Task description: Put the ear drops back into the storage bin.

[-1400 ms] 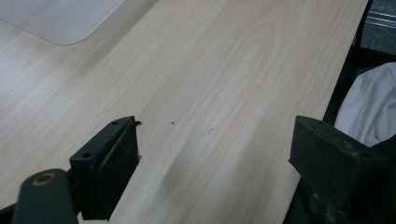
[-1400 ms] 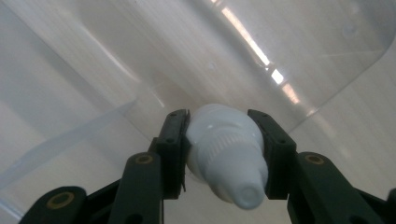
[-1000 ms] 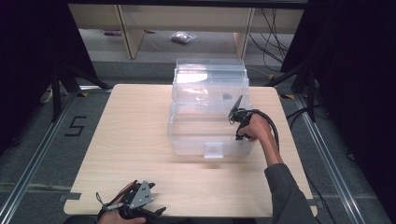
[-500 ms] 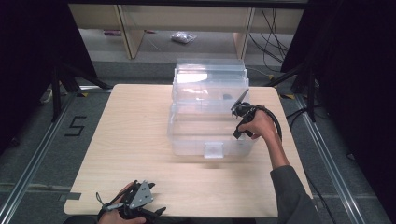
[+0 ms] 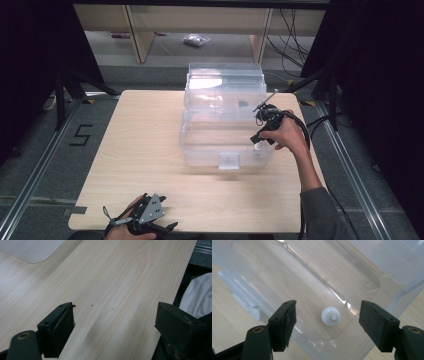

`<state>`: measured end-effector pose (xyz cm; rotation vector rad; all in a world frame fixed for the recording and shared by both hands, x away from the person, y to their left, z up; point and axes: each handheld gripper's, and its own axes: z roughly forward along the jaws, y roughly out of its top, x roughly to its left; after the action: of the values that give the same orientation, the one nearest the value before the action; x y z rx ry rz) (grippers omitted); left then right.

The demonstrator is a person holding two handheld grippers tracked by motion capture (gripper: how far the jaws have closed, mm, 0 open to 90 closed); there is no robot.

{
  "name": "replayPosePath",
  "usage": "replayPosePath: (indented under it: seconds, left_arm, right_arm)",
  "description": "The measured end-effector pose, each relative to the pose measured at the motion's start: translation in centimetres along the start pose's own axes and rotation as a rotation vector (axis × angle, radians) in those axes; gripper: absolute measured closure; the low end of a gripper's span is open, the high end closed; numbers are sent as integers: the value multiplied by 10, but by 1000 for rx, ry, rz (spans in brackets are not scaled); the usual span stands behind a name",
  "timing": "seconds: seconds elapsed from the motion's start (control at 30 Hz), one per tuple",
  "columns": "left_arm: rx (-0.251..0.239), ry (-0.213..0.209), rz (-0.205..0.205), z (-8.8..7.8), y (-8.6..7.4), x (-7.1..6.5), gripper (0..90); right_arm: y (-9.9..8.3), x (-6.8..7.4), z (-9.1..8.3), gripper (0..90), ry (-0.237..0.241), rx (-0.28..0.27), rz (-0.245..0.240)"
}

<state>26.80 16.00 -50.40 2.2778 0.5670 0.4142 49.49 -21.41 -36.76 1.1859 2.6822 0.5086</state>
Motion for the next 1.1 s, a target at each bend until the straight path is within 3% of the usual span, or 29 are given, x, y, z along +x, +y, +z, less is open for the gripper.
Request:
replayPosePath:
  seconds: [0.13,0.17,0.2,0.27,0.33,0.47,0.5,0.53,0.77,0.8,0.83,1.03,1.1]
  left_arm:
    - [-2,1,10,0,0,1,151]
    - [1,2,13,0,0,1,151]
    - [1,-2,-3,0,0,0,151]
    - [3,3,15,0,1,0,151]
    - [2,-1,-4,0,0,0,151]
    - [8,-1,8,-1,0,0,151]
    - [5,0,13,0,0,1,151]
    - [8,1,12,-1,0,1,151]
    - [2,2,12,0,0,1,151]
    - [1,3,12,0,0,1,151]
    - [5,1,12,0,0,1,151]
    - [9,2,15,-1,1,1,151]
    - [1,4,11,0,0,1,151]
  right_arm:
    - [-5,9,-11,292,-6,-14,0]
    - [-9,11,-15,289,-3,-35,-23]
    - [-9,11,-15,289,-3,-35,-23]
    - [-13,17,-20,280,-2,-39,-16]
    - [-15,17,-20,280,-5,-59,-33]
    - [-21,21,-23,272,1,-62,-11]
    - [-22,21,-23,271,-3,-80,-29]
    - [-23,24,-24,271,1,-71,0]
    - [-31,29,-27,261,17,-106,-36]
    - [-32,30,-28,260,-1,-95,-19]
    - [-33,32,-28,260,13,-94,-9]
    - [-37,35,-30,257,15,-132,-60]
    - [-39,37,-30,256,13,-132,-50]
